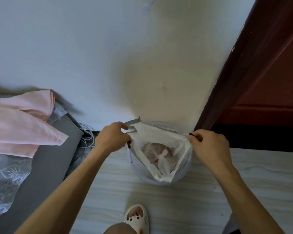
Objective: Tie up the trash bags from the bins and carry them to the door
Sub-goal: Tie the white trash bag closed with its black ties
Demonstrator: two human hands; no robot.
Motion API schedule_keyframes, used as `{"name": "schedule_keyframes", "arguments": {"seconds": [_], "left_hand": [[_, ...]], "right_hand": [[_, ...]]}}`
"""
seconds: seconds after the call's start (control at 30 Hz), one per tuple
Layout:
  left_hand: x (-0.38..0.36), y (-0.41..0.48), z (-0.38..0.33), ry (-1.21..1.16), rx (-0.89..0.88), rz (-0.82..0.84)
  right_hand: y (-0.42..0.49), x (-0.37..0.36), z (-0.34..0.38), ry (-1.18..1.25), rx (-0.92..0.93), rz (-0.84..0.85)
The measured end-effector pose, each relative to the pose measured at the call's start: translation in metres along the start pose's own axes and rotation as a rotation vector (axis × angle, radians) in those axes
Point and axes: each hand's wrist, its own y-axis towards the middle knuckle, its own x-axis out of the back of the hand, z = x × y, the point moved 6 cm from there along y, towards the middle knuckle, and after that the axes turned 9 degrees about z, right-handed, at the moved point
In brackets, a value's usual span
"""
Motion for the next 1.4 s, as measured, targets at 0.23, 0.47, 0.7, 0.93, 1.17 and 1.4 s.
{"name": "schedule_keyframes", "arguments": {"seconds": [0.23, 0.47, 0.7, 0.93, 1.17, 1.4], "left_hand": [[-0.011, -0.001, -0.001, -0.725, -0.003, 0.262], [0.023, 0.021, 0.016, -1.297, 0.010, -0.092], [-0.029, 0.019, 0.063, -1.635, 0.182, -0.052], [-0.014, 0.024, 0.060, -1.484, 0.084, -0.072], [-0.036, -0.004, -0.116, -0.275, -0.534, 0.164], [-0.089, 0.008, -0.144, -0.012, -0.648, 0.053]], "right_hand": [[0.012, 0.005, 0.002, 0.388, -0.104, 0.153], [0.028, -0.002, -0.047, 1.016, -0.403, -0.020], [0.013, -0.054, -0.106, 1.314, -0.707, -0.045], [0.013, -0.035, -0.095, 1.433, -0.552, -0.146], [0.034, -0.015, 0.011, 0.914, -0.054, 0.200], [0.028, -0.008, -0.006, 0.859, -0.025, 0.104]]}}
